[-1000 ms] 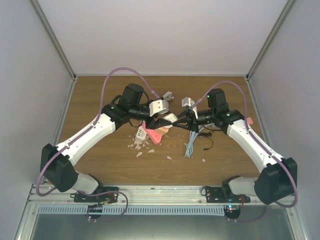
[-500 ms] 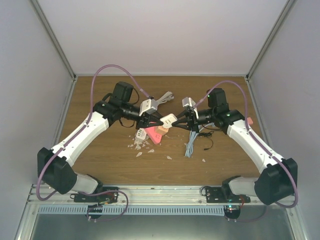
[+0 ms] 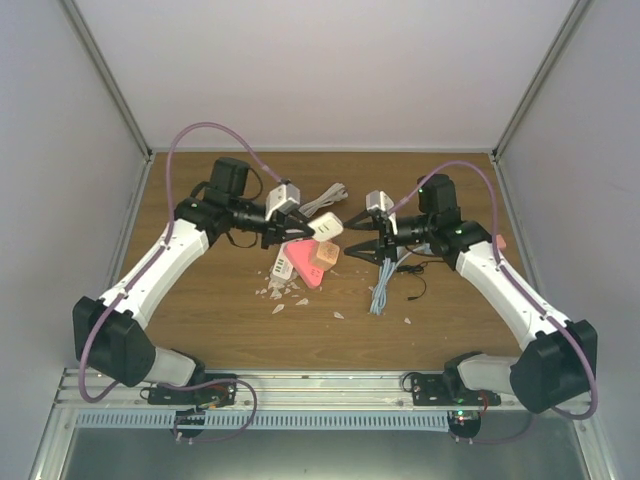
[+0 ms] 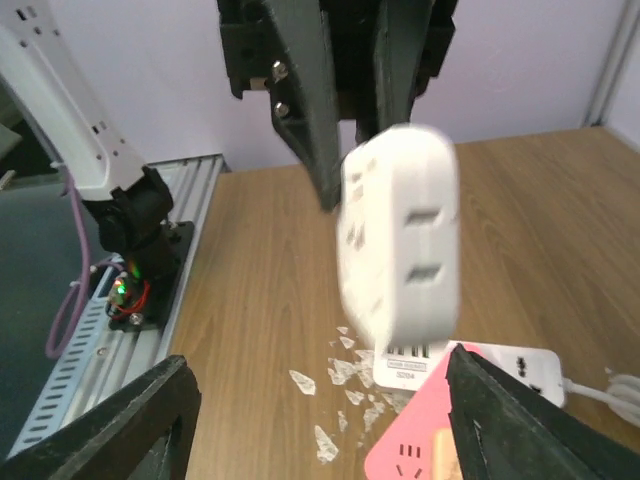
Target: Pull the plug off the socket
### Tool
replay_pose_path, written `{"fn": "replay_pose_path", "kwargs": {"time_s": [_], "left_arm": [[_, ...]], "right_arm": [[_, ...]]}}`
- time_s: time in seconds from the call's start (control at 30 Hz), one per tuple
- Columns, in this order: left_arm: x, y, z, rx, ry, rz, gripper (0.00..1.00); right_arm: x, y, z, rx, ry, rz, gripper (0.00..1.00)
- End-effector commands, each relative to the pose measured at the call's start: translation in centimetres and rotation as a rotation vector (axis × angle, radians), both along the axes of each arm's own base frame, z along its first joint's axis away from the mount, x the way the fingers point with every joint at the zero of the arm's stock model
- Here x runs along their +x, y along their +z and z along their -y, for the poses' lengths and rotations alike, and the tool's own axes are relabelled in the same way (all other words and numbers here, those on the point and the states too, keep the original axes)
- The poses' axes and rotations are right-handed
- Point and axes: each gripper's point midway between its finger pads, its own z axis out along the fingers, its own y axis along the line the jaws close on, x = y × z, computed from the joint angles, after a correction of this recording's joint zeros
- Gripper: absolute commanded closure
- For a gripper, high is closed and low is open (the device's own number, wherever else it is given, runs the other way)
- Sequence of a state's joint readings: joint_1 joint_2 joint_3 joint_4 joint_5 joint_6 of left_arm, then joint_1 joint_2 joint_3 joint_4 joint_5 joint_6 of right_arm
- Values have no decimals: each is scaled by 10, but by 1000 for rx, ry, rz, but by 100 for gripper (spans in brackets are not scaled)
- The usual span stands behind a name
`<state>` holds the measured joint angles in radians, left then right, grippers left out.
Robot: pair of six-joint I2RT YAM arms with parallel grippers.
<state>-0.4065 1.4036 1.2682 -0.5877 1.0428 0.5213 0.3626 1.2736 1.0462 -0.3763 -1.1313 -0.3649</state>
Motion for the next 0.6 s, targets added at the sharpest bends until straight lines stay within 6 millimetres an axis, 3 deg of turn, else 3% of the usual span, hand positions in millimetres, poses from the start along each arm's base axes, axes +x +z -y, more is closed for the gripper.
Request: {"fn": "replay_pose_path", "kwargs": {"time_s": [0.0, 0.1, 0.17, 0.2, 0.37, 0.57], "left_arm": [[36, -5, -31, 3, 126, 16, 100], [65, -16, -60, 61, 253, 38, 100], [85, -21, -84, 92, 340, 51, 100], [94, -23, -97, 103, 379, 54, 100], [142, -41, -159, 203, 596, 68, 100], [195, -74, -236, 472, 863, 203, 100]], "right_arm": [[17, 1, 9, -12, -86, 70, 28], [26, -6, 12, -29, -120, 72, 22], [30, -10, 14, -47, -137, 85, 4], [31, -13, 15, -57, -143, 94, 1], [39, -28, 17, -99, -168, 127, 0], [51, -52, 19, -157, -199, 117, 0]]}}
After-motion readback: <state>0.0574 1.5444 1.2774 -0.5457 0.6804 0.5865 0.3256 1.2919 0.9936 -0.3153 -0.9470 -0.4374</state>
